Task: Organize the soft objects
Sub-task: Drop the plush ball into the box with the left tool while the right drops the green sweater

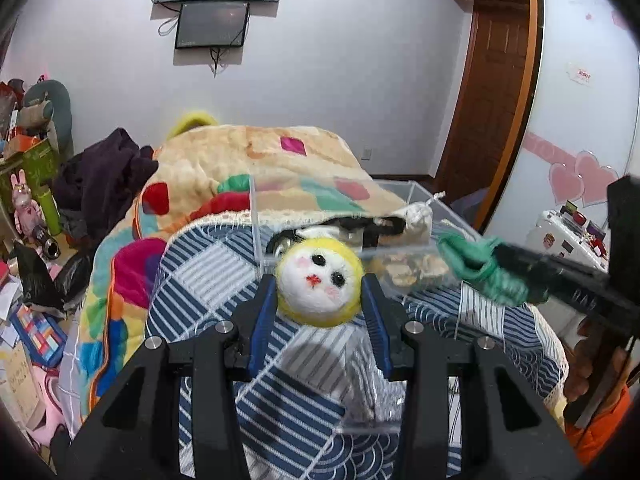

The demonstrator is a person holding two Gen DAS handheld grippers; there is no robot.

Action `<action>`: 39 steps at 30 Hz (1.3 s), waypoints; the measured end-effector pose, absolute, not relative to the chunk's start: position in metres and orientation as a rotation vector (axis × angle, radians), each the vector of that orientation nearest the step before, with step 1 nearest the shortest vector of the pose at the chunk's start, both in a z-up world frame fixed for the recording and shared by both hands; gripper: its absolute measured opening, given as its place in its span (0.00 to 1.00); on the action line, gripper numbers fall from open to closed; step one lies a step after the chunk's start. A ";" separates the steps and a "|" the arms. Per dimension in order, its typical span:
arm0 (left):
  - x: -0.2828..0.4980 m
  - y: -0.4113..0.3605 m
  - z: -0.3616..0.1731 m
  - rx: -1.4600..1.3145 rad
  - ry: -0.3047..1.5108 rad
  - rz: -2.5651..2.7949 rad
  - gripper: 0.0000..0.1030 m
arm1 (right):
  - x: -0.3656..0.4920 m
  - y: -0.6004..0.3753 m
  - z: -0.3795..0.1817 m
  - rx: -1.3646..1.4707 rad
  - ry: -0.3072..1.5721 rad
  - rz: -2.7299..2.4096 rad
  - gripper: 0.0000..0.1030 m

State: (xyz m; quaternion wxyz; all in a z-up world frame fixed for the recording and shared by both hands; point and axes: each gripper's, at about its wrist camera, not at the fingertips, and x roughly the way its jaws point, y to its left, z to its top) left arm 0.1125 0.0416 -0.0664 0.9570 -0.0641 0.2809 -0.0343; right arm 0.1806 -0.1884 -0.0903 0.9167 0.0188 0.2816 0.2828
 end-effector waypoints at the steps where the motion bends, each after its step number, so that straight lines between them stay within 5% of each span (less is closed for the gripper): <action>1: 0.115 0.041 -0.064 -0.124 0.564 -0.067 0.41 | 0.182 -0.190 -0.083 0.046 0.556 0.574 0.08; 12: 0.167 0.035 -0.056 -0.094 0.581 -0.048 0.41 | 0.213 -0.172 -0.055 0.018 0.442 0.469 0.08; 31: 0.208 0.029 -0.090 -0.152 0.691 -0.047 0.45 | 0.237 -0.161 -0.089 -0.029 0.618 0.457 0.09; 34: 0.202 0.028 -0.087 -0.133 0.682 -0.039 0.53 | 0.239 -0.162 -0.089 -0.006 0.635 0.470 0.16; 39: 0.192 0.031 -0.081 -0.162 0.678 -0.056 0.62 | 0.233 -0.166 -0.086 0.005 0.627 0.484 0.47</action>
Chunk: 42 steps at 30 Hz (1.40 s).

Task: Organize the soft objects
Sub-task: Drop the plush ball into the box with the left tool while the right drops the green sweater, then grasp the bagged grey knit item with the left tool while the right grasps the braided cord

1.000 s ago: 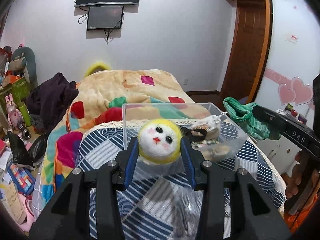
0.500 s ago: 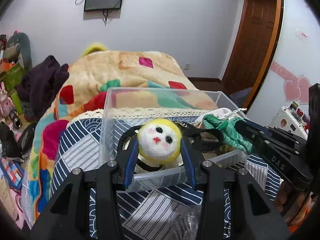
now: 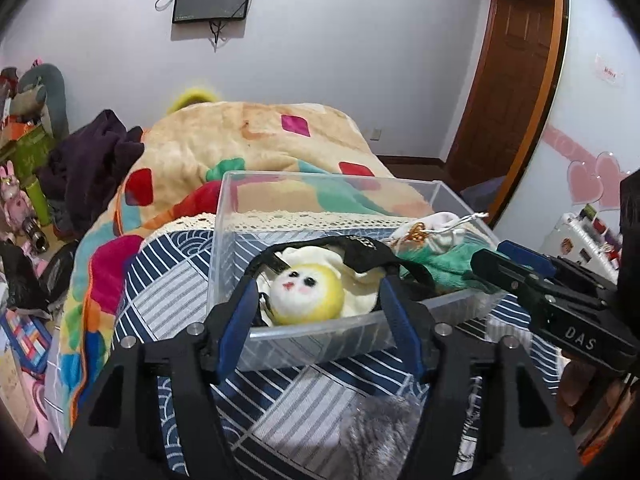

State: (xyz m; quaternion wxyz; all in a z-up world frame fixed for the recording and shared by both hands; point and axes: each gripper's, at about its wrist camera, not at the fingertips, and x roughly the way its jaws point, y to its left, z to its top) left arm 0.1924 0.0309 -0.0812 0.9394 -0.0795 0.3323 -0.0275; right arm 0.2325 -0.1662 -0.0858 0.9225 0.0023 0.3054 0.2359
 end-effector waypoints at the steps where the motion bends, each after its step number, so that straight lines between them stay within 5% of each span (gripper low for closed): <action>1: 0.190 0.032 -0.079 -0.167 0.678 -0.058 0.62 | 0.230 -0.167 -0.084 0.005 0.619 0.492 0.50; 9: 0.161 0.028 -0.054 -0.127 0.605 -0.053 0.68 | 0.208 -0.180 -0.063 0.013 0.542 0.486 0.66; 13: 0.144 0.027 -0.046 -0.101 0.568 -0.029 0.80 | 0.196 -0.182 -0.054 -0.006 0.504 0.492 0.66; 18: 0.126 0.026 -0.048 -0.078 0.576 -0.039 0.84 | 0.179 -0.185 -0.051 -0.040 0.471 0.491 0.69; 21: 0.119 0.026 -0.057 -0.089 0.609 -0.060 0.89 | 0.170 -0.186 -0.057 -0.054 0.473 0.509 0.78; 42: 0.102 0.000 -0.136 -0.149 0.821 -0.181 0.89 | 0.157 -0.158 -0.165 -0.144 0.790 0.608 0.79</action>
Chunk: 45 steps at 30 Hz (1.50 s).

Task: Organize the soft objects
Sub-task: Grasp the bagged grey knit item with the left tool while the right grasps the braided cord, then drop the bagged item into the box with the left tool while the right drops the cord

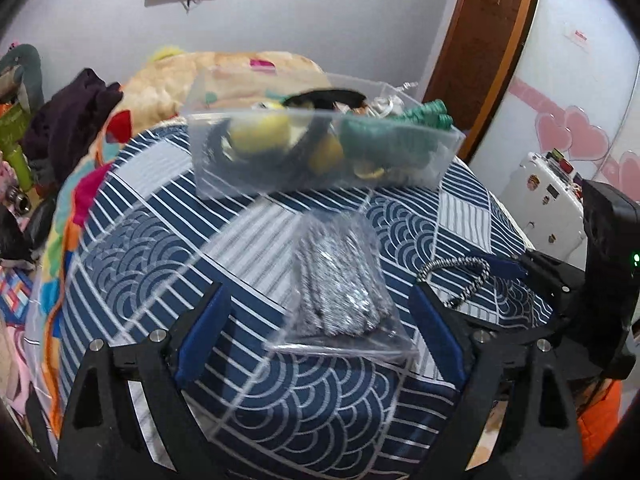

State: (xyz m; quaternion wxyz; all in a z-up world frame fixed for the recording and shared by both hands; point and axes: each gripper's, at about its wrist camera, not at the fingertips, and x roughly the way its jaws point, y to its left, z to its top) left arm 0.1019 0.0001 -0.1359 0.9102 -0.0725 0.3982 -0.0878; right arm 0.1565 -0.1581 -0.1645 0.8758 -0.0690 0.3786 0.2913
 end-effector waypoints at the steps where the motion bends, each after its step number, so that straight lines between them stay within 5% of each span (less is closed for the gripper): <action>1: 0.103 -0.003 -0.139 -0.147 0.825 -0.183 0.89 | 0.154 -0.157 -0.165 -0.160 0.775 0.604 0.78; 3: 0.106 -0.007 -0.143 -0.144 0.831 -0.184 0.88 | 0.150 -0.154 -0.165 -0.192 0.763 0.591 0.74; 5: 0.109 -0.009 -0.147 -0.152 0.837 -0.188 0.83 | 0.148 -0.153 -0.164 -0.216 0.749 0.580 0.60; 14: 0.109 -0.015 -0.147 -0.095 0.815 -0.218 0.42 | 0.153 -0.169 -0.162 -0.161 0.740 0.560 0.13; 19: 0.103 -0.011 -0.142 -0.087 0.790 -0.209 0.35 | 0.152 -0.175 -0.158 -0.140 0.728 0.555 0.11; 45: 0.149 0.030 -0.044 -0.129 0.524 -0.102 0.35 | 0.188 -0.157 -0.063 -0.072 0.434 0.539 0.11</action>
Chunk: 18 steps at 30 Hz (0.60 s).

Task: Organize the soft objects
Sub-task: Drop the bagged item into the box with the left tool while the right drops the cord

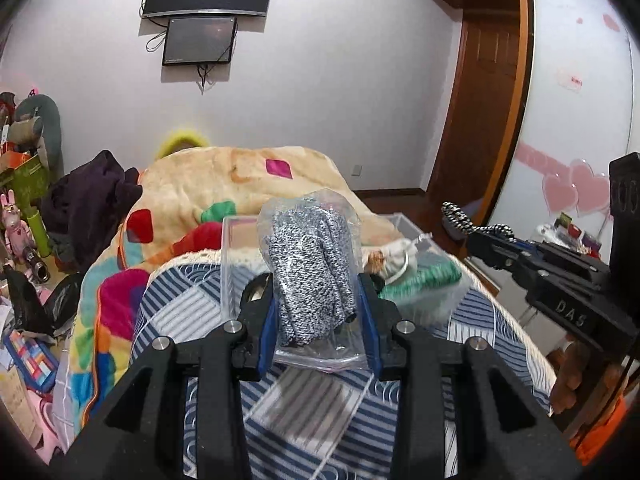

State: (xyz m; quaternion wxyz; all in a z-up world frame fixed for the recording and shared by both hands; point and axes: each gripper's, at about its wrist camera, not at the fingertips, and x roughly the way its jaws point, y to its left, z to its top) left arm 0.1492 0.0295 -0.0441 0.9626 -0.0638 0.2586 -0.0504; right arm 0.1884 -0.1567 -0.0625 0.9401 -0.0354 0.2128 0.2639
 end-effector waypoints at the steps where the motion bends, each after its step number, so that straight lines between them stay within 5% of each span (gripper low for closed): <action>1: 0.153 0.028 -0.043 -0.132 0.525 -0.099 0.35 | 0.192 -0.154 -0.061 -0.076 0.431 0.533 0.11; 18: 0.224 0.017 -0.080 -0.142 0.659 -0.117 0.35 | 0.246 -0.138 -0.089 0.007 0.602 0.547 0.11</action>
